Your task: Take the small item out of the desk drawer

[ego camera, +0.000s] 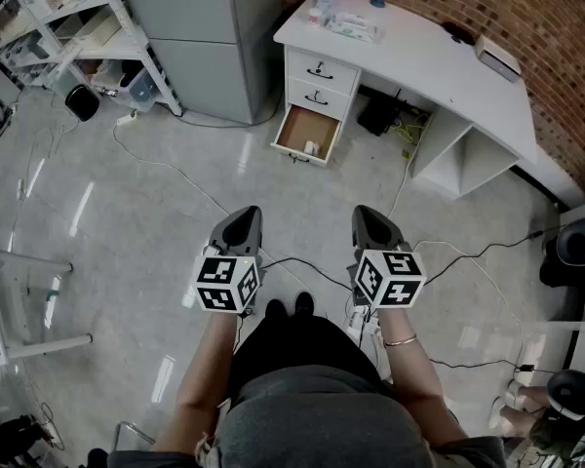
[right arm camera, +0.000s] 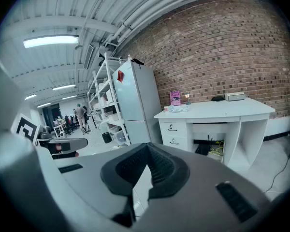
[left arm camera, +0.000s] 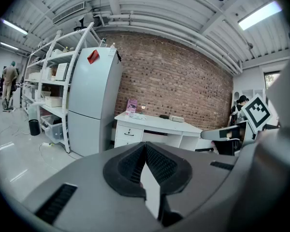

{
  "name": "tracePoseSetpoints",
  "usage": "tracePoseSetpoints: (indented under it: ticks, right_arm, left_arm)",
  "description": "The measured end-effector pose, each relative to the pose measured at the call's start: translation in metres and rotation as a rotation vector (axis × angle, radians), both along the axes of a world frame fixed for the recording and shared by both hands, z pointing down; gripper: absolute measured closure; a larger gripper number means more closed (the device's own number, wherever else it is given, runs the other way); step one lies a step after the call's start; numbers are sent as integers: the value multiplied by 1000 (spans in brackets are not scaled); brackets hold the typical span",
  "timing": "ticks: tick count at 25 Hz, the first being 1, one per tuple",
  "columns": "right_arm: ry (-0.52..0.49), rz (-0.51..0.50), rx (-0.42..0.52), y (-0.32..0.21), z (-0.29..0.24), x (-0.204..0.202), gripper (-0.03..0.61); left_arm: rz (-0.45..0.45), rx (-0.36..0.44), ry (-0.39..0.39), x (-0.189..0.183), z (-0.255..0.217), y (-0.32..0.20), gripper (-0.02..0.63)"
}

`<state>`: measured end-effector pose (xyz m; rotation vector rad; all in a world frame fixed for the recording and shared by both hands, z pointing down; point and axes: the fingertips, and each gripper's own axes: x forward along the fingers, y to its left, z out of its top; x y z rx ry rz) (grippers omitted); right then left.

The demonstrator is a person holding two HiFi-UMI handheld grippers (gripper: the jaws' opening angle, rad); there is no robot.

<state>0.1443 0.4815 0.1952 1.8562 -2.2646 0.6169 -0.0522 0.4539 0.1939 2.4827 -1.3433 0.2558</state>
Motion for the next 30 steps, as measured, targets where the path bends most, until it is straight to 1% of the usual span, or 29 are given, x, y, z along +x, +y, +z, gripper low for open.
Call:
tracePoseSetpoints:
  ticks: [8, 14, 18, 23, 25, 30]
  right_arm:
    - [-8, 7, 15, 3, -3, 2, 577]
    - [-46, -3, 18, 1, -5, 10, 575]
    - [-49, -14, 27, 1, -4, 13, 574]
    - [-44, -19, 16, 1, 1, 15, 570]
    - [-49, -26, 3, 0, 4, 16, 541]
    - [-76, -27, -18, -9, 13, 18, 522]
  left_arm:
    - [-12, 20, 4, 0, -7, -1, 591]
    - [-25, 17, 14, 6, -8, -3, 591]
    - [-26, 12, 11, 14, -4, -1, 591]
    - [-27, 6, 1, 19, -1, 1, 591]
    - [-26, 2, -8, 21, -1, 1, 591]
    - [-29, -4, -26, 23, 2, -8, 591]
